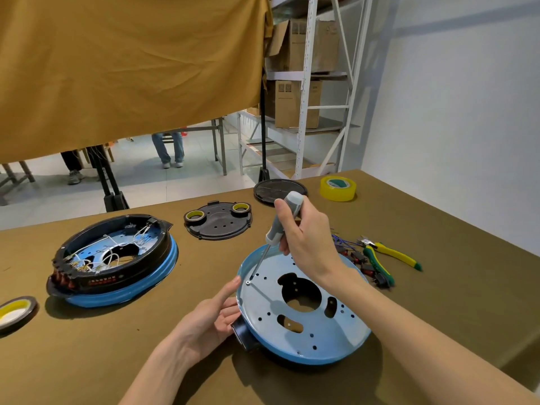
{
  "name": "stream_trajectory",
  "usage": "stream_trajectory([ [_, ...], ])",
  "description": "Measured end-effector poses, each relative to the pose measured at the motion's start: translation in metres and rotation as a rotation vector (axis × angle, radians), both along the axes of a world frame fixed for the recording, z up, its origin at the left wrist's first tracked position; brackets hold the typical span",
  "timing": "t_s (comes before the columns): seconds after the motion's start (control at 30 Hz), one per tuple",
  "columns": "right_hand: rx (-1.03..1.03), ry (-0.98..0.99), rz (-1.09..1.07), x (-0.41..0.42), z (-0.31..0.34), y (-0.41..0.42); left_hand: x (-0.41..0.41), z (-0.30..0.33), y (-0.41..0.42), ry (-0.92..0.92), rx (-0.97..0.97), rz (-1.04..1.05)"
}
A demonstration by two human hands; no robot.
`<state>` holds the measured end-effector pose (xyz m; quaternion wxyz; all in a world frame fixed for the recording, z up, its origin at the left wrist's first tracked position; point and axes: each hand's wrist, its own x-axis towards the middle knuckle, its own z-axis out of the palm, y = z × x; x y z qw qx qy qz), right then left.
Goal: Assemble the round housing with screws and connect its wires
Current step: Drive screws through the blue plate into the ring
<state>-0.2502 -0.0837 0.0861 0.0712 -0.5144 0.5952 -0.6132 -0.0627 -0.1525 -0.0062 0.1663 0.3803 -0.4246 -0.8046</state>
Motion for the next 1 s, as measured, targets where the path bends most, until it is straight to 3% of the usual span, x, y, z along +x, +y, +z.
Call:
stream_trajectory([
  [0.67,0.010,0.019,0.068,0.002,0.001,-0.002,-0.002,-0.003,-0.003,0.011,0.014,-0.020],
  [1.0,0.226,0.282,0.248,0.000,0.035,-0.011,0.000,-0.001,-0.004,-0.004,0.026,-0.081],
])
